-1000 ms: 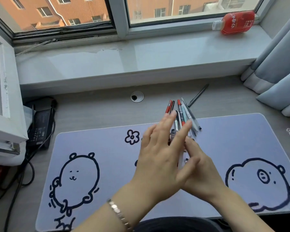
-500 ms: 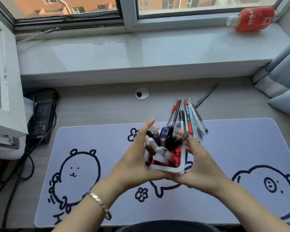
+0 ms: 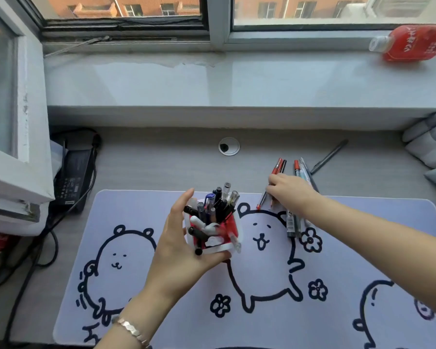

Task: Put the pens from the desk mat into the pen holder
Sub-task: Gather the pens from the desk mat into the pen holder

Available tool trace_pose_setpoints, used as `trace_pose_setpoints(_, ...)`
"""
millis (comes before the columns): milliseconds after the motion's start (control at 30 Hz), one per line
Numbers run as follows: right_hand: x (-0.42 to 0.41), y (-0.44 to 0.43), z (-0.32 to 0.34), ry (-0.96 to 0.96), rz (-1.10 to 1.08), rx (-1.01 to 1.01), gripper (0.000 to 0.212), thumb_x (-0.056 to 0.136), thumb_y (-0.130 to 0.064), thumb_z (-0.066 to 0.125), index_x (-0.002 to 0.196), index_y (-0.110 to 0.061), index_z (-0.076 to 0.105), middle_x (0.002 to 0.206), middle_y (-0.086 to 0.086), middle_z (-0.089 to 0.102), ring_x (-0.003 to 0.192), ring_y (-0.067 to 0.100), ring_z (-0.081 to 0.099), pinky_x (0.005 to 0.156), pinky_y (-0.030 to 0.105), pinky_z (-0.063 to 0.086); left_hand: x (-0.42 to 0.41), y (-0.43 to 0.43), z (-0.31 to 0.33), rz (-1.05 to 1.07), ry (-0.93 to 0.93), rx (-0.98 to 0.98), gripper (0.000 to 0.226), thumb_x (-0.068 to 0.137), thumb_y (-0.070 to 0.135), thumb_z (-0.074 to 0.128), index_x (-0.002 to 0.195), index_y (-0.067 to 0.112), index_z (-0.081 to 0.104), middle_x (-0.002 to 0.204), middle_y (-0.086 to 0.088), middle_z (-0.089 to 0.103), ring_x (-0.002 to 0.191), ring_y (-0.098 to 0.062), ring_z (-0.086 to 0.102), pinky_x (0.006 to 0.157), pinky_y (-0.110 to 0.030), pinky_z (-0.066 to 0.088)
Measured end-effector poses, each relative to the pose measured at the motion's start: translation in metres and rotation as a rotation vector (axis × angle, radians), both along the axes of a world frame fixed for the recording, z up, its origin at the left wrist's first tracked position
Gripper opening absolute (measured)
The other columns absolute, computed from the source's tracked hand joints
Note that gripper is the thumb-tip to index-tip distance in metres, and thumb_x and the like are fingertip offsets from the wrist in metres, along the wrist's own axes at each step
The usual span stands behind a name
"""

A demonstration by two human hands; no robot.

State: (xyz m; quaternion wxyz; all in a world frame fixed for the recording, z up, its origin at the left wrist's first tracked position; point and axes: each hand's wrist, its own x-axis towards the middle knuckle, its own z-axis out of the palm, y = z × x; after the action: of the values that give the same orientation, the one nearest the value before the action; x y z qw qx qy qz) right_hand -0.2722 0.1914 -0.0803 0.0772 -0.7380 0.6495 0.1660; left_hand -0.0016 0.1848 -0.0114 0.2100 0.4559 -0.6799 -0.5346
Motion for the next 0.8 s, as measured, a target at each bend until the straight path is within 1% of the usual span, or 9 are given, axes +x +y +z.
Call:
trace_pose_setpoints(67, -0.008, 0.0, -0.001, -0.006, 0.149, -0.194, 0.028, 0.063, 0.002, 0.071, 0.087, -0.011, 0.064, 0.091, 0.008, 0.064, 0.082, 0.026, 0.061, 0.068, 0.034, 0.049, 0.001, 0.0, -0.002, 0.014, -0.012, -0.004, 0.101, 0.049, 0.023, 0.089, 0.112, 0.07, 0.025, 0.116, 0.013, 0.052, 0.111, -0.003, 0.053, 0.08, -0.001, 0.043)
trace_pose_setpoints(133, -0.012, 0.004, 0.002, -0.188, 0.096, -0.399, 0.015, 0.07, -0.004, 0.067, 0.082, -0.011, 0.062, 0.081, 0.006, 0.067, 0.074, 0.026, 0.063, 0.073, 0.029, 0.043, 0.0, -0.001, -0.004, 0.017, -0.009, 0.016, 0.101, 0.045, 0.03, 0.088, 0.115, 0.067, 0.026, 0.115, 0.009, 0.054, 0.111, -0.004, 0.054, 0.086, -0.008, 0.045)
trace_pose_setpoints(200, -0.004, 0.003, 0.019, -0.606, -0.244, -0.56, 0.008, 0.086, -0.005, 0.053, 0.092, -0.006, 0.059, 0.083, 0.009, 0.066, 0.076, 0.026, 0.061, 0.076, 0.019, 0.038, -0.002, -0.003, -0.003, 0.014, -0.02, 0.014, 0.1, 0.041, 0.04, 0.082, 0.121, 0.062, 0.026, 0.115, 0.003, 0.055, 0.111, -0.006, 0.055, 0.091, -0.021, 0.046)
trace_pose_setpoints(300, -0.004, -0.013, 0.032, -1.022, -0.882, -0.539, 0.02, 0.095, -0.009, 0.038, 0.111, -0.002, 0.047, 0.083, 0.009, 0.057, 0.068, 0.019, 0.057, 0.068, 0.012, 0.046, -0.006, -0.006, -0.004, 0.011, -0.021, 0.005, 0.102, 0.048, 0.025, 0.087, 0.119, 0.063, 0.025, 0.112, 0.005, 0.055, 0.102, 0.005, 0.055, 0.079, -0.003, 0.042)
trace_pose_setpoints(400, -0.011, -0.031, 0.016, -0.778, -1.2, -0.282, 0.028, 0.093, -0.013, 0.037, 0.116, 0.001, 0.045, 0.103, 0.02, 0.061, 0.086, 0.035, 0.061, 0.074, 0.036, 0.047, -0.01, -0.009, -0.006, 0.003, -0.023, -0.001, 0.102, 0.053, 0.015, 0.087, 0.118, 0.063, 0.026, 0.111, 0.002, 0.056, 0.101, 0.004, 0.055, 0.074, -0.001, 0.041)
trace_pose_setpoints(467, -0.008, -0.038, 0.004, -0.591, -1.202, -0.183, 0.031, 0.091, -0.014, 0.045, 0.116, 0.005, 0.045, 0.116, 0.028, 0.056, 0.103, 0.04, 0.056, 0.08, 0.038, 0.045, -0.01, -0.01, -0.008, -0.008, -0.027, -0.005, 0.103, 0.053, 0.017, 0.088, 0.121, 0.063, 0.025, 0.114, -0.002, 0.055, 0.11, -0.005, 0.054, 0.079, -0.003, 0.041)
trace_pose_setpoints(600, 0.011, -0.05, -0.005, -0.411, -1.119, -0.094, 0.035, 0.089, -0.012, 0.051, 0.118, 0.003, 0.039, 0.119, 0.027, 0.056, 0.109, 0.039, 0.054, 0.083, 0.039, 0.046, -0.011, -0.011, -0.008, -0.025, -0.003, 0.009, 0.103, 0.054, 0.015, 0.087, 0.122, 0.061, 0.026, 0.114, -0.006, 0.054, 0.114, -0.013, 0.053, 0.081, -0.01, 0.042)
trace_pose_setpoints(667, 0.015, -0.053, -0.009, -0.453, -1.154, -0.13, 0.031, 0.088, -0.011, 0.05, 0.116, 0.0, 0.041, 0.114, 0.022, 0.059, 0.105, 0.038, 0.057, 0.077, 0.037, 0.045, -0.011, -0.011, -0.006, -0.033, 0.001, 0.003, 0.104, 0.054, 0.012, 0.087, 0.121, 0.062, 0.026, 0.114, -0.009, 0.053, 0.113, -0.016, 0.054, 0.078, -0.007, 0.044)
trace_pose_setpoints(800, 0.02, -0.047, 0.008, -0.795, -1.186, -0.287, 0.018, 0.082, -0.015, 0.049, 0.096, -0.005, 0.05, 0.088, 0.012, 0.055, 0.075, 0.028, 0.053, 0.06, 0.03, 0.037, -0.011, -0.006, -0.002, -0.012, 0.016, 0.01, 0.102, 0.055, 0.005, 0.085, 0.118, 0.063, 0.028, 0.114, -0.004, 0.052, 0.112, -0.008, 0.052, 0.069, 0.003, 0.041)
